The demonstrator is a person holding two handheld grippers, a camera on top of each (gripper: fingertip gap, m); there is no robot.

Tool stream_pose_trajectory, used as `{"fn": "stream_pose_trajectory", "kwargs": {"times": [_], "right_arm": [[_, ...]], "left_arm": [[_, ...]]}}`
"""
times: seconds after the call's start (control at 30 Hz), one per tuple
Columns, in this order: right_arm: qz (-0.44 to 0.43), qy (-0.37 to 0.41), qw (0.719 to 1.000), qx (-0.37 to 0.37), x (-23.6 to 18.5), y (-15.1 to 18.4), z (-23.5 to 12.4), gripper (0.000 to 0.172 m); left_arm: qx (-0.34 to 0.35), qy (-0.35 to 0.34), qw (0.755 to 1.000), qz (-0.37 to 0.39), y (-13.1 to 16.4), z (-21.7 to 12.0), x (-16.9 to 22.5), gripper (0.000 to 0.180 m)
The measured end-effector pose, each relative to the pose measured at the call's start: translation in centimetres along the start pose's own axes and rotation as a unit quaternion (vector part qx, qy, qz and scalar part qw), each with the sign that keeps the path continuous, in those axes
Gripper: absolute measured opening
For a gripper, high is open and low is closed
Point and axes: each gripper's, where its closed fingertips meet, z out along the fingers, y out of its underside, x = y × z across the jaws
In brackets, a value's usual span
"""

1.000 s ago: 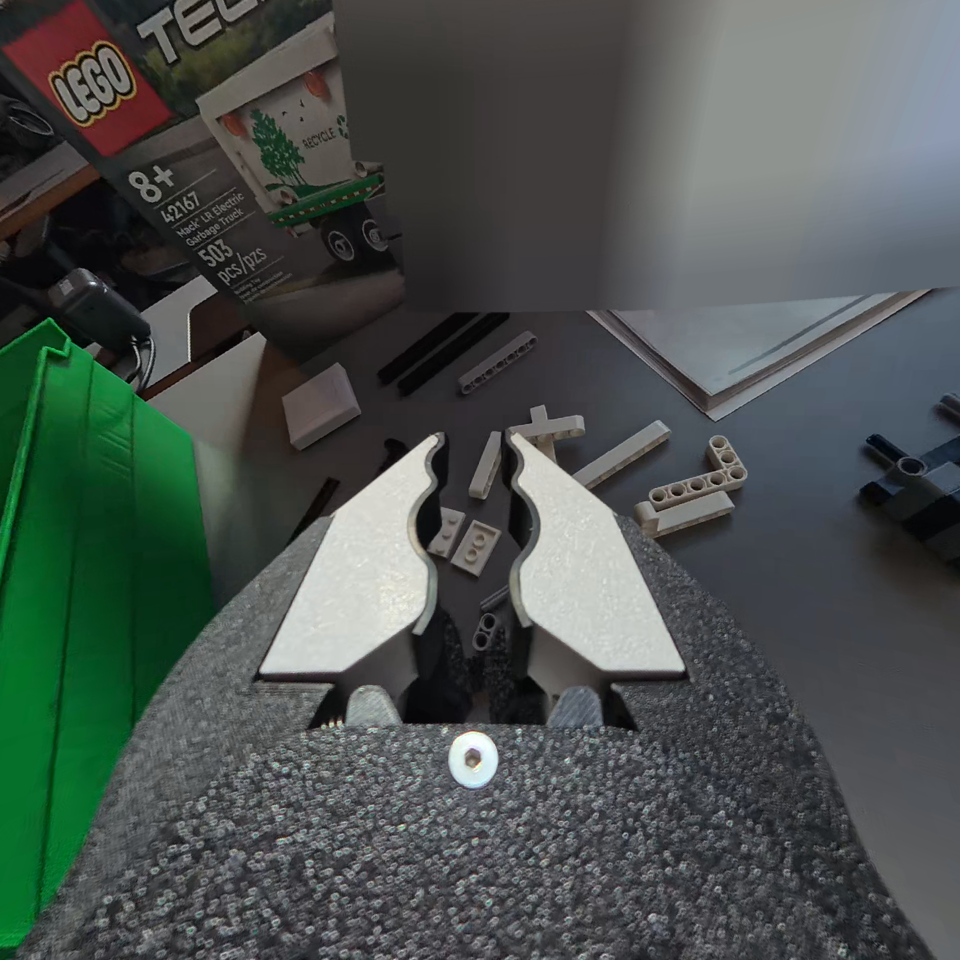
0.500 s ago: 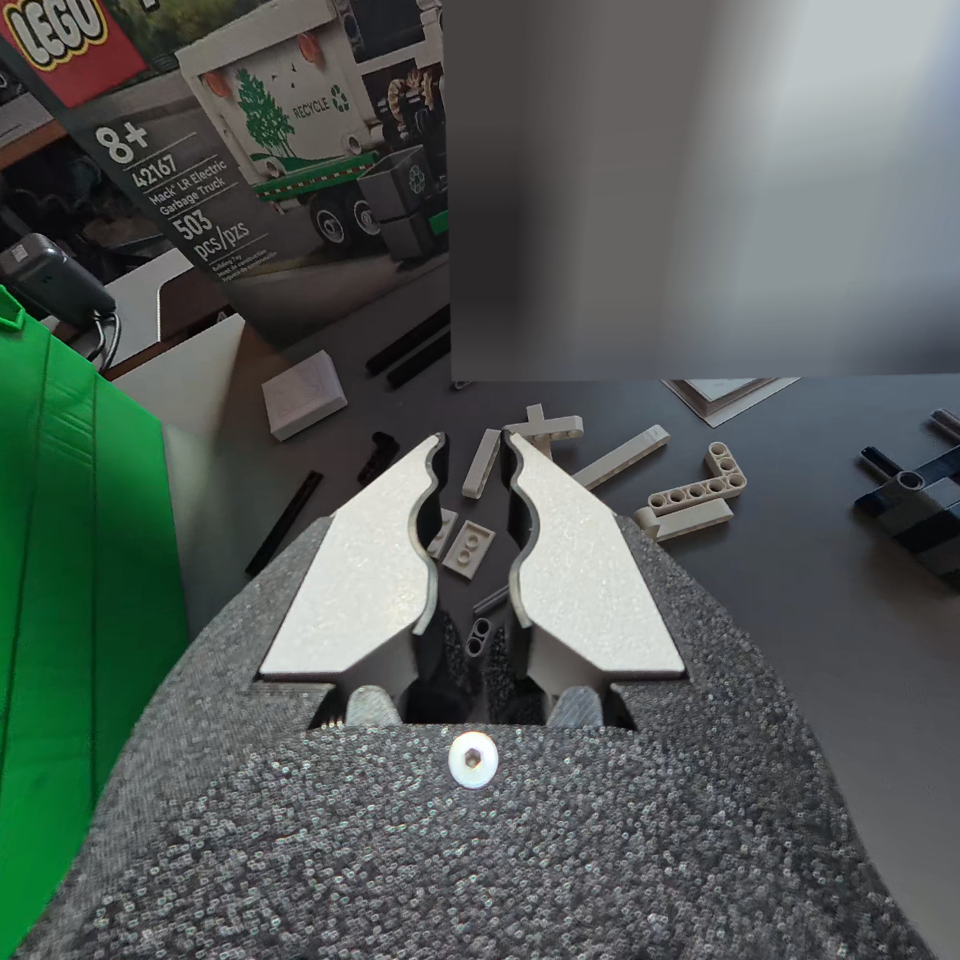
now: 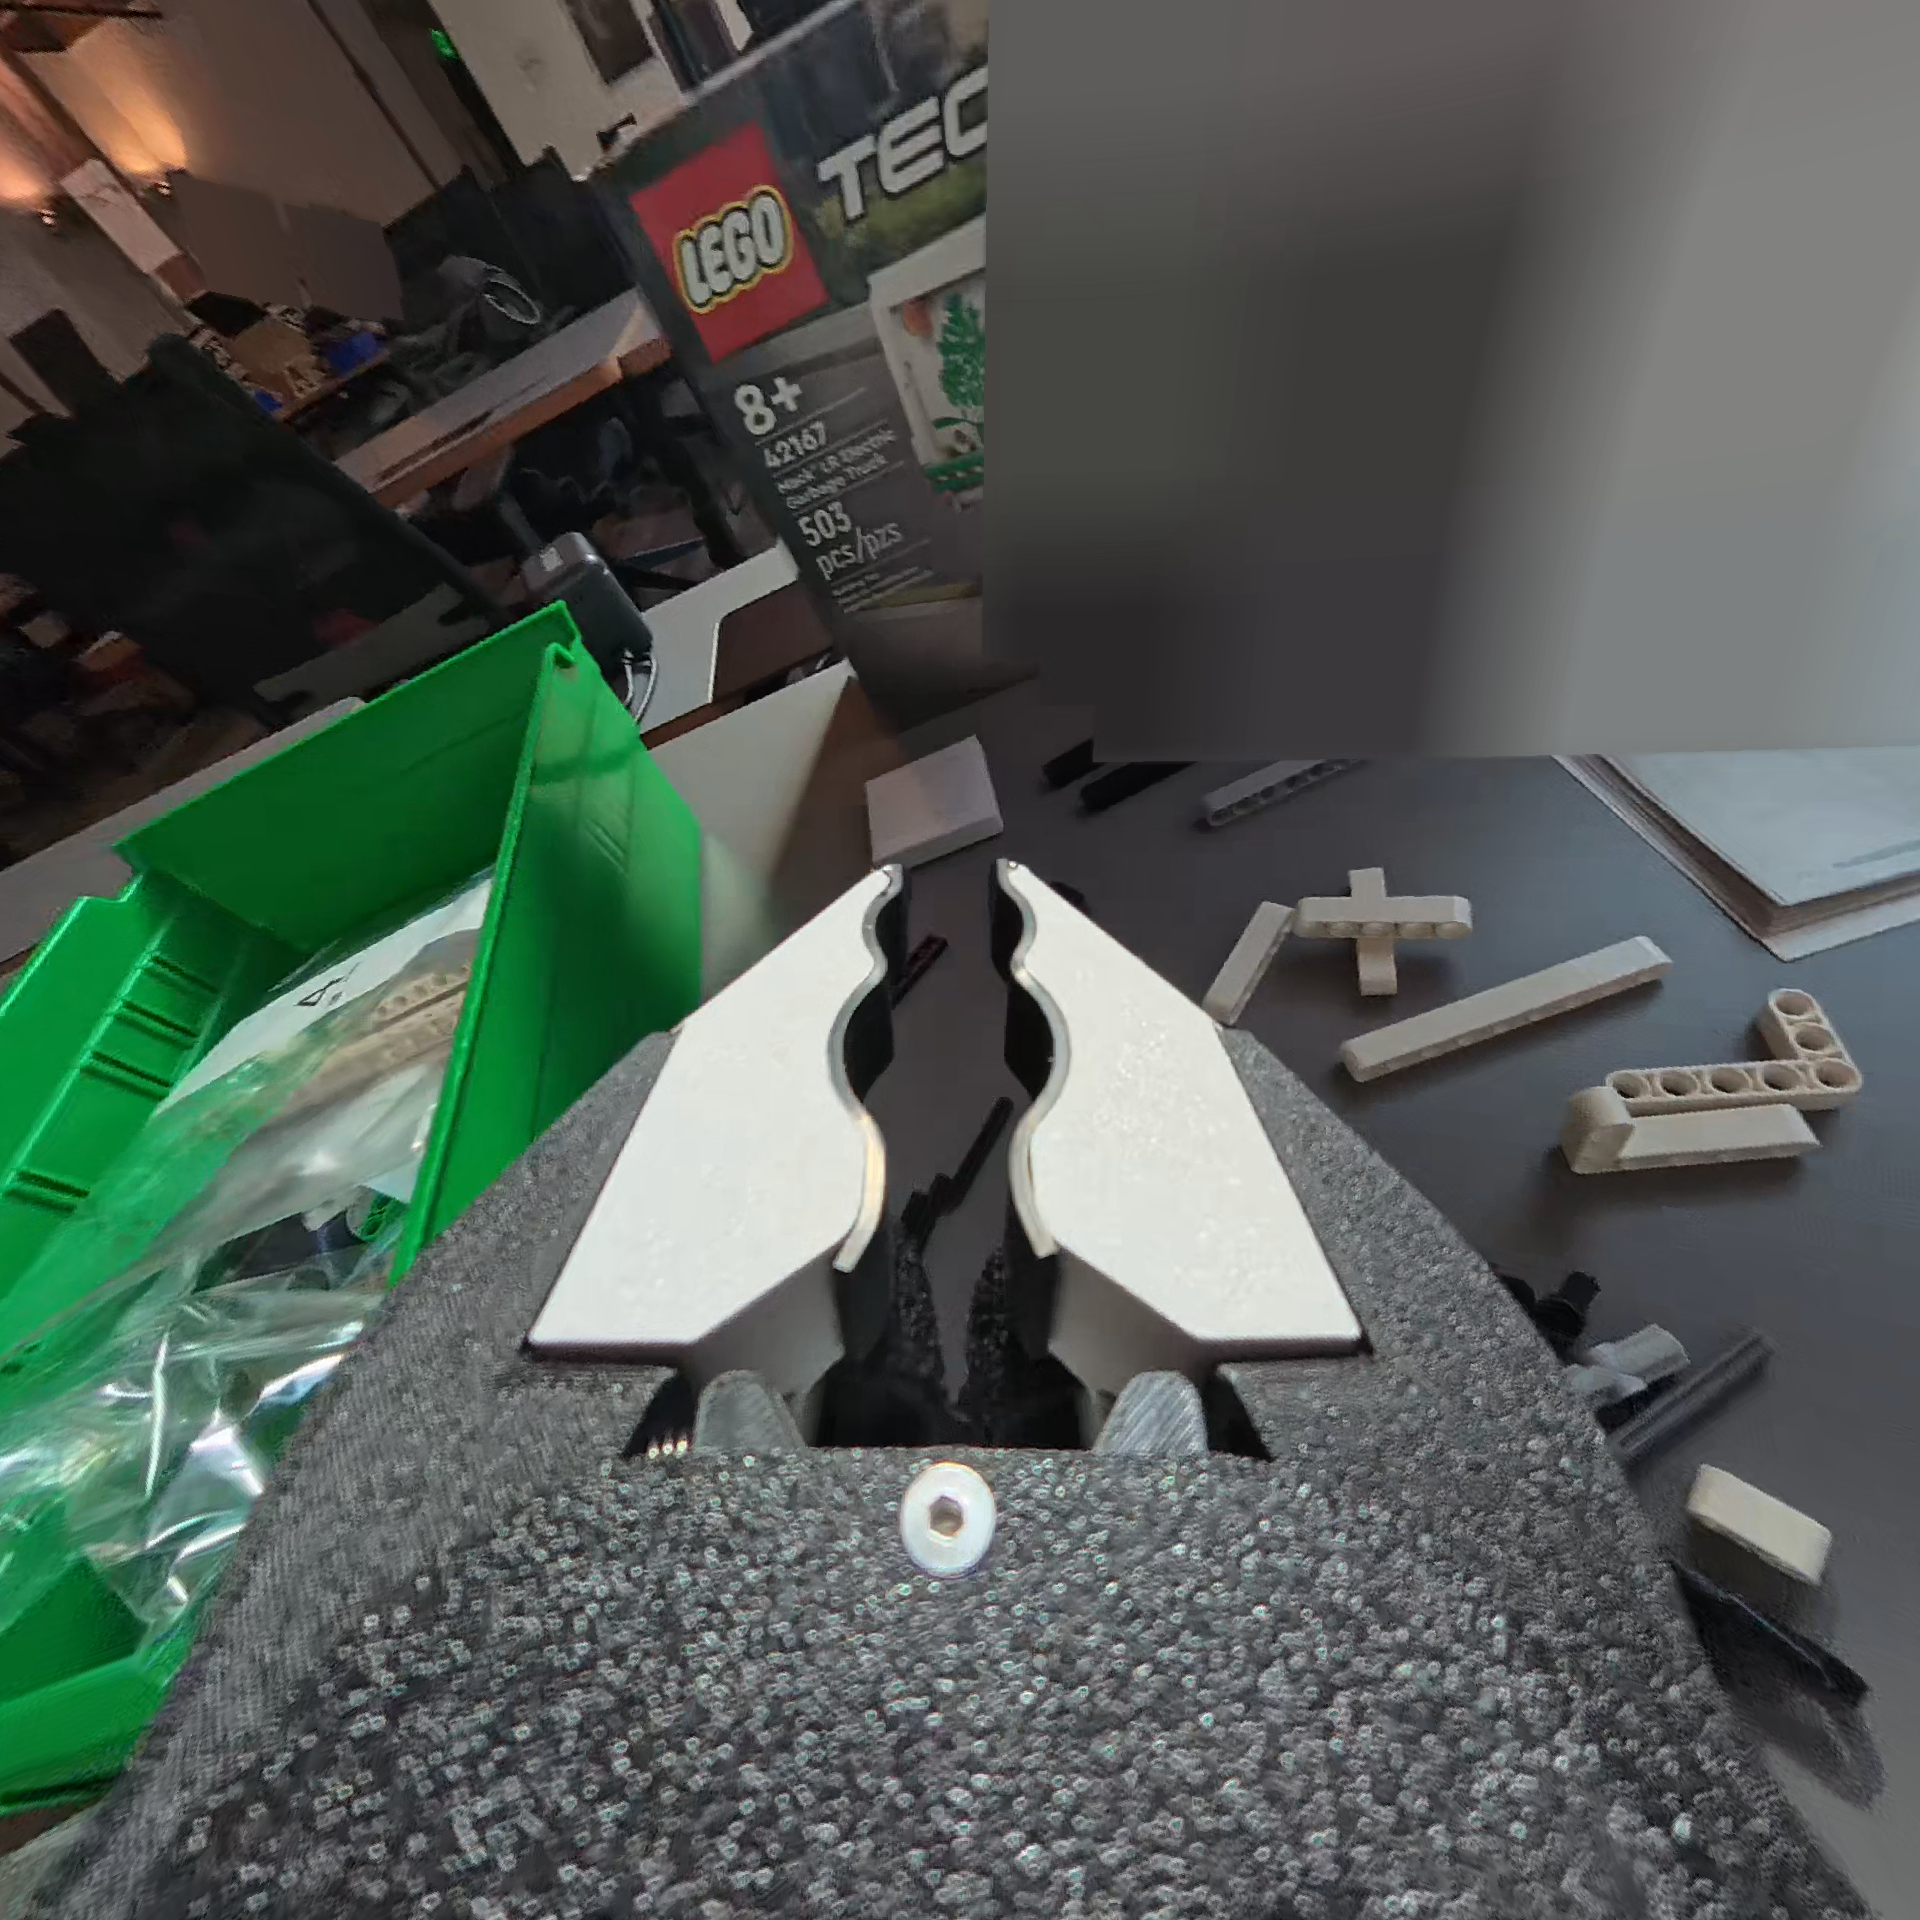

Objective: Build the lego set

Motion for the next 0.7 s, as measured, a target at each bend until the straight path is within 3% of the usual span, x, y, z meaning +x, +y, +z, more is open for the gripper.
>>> {"fn": "stream_pose_trajectory", "kwargs": {"times": [0.2, 0.57, 0.67, 0.7], "right_arm": [[-0.005, 0.002, 1.0, -0.006, -0.1, 0.1, 0.1, 0.021], [0.001, 0.002, 1.0, -0.005, 0.1, 0.1, 0.2, 0.021], [0.002, 0.002, 1.0, -0.005, 0.0, 0.2, 0.2, 0.021], [0.002, 0.002, 1.0, -0.006, 0.1, 0.2, 0.3, 0.021]], "left_arm": [[-0.007, 0.006, 0.999, -0.041, 0.5, 0.1, -0.7, 0.01], [-0.019, 0.008, 0.999, -0.048, 1.0, 0.4, -0.8, 0.01], [-0.013, 0.044, 0.999, -0.007, 1.1, 0.3, -0.2, 0.007], [-0.044, 0.075, 0.996, 0.012, 2.0, 0.3, 0.4, 0.009]]}}
